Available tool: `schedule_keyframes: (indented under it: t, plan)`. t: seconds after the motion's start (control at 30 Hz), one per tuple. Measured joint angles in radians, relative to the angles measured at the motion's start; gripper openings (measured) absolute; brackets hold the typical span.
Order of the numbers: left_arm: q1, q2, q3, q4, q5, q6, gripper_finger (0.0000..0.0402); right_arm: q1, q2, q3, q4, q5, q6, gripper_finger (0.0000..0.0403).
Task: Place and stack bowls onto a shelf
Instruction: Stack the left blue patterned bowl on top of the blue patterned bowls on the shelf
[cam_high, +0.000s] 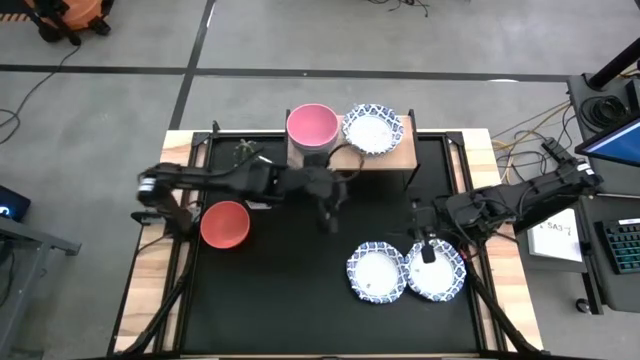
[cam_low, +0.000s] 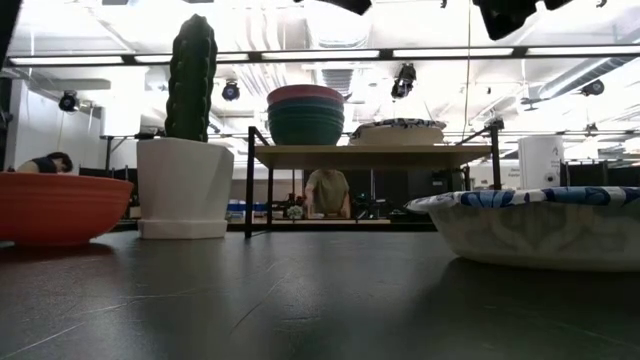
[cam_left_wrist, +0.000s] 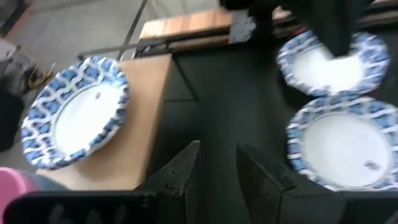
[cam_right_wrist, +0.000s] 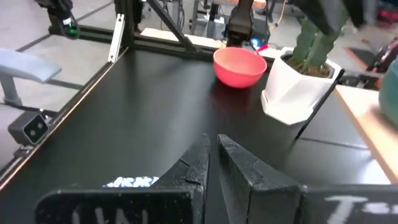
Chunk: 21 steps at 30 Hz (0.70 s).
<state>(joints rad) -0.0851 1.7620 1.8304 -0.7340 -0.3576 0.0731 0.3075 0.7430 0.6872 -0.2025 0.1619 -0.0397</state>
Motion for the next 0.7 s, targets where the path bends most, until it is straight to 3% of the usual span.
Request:
schedule_keyframes:
  t: [0.37,0.63,0.7]
  plan:
    - [-0.108,-0.423,-0.607,0.561,0.001,0.077,0.0084,0.000,0.165,0.007,0.002,-0.004,0.219,0.0022]
    - [-0.112,-0.678,-0.869,0.752,0.000,0.135,0.0084,0.000,0.323,0.010,0.041,0.000,0.363,0.0022]
    - [-0.112,-0.724,-0.901,0.786,0.000,0.156,0.0084,0.000,0.363,0.015,0.106,0.046,0.387,0.0022]
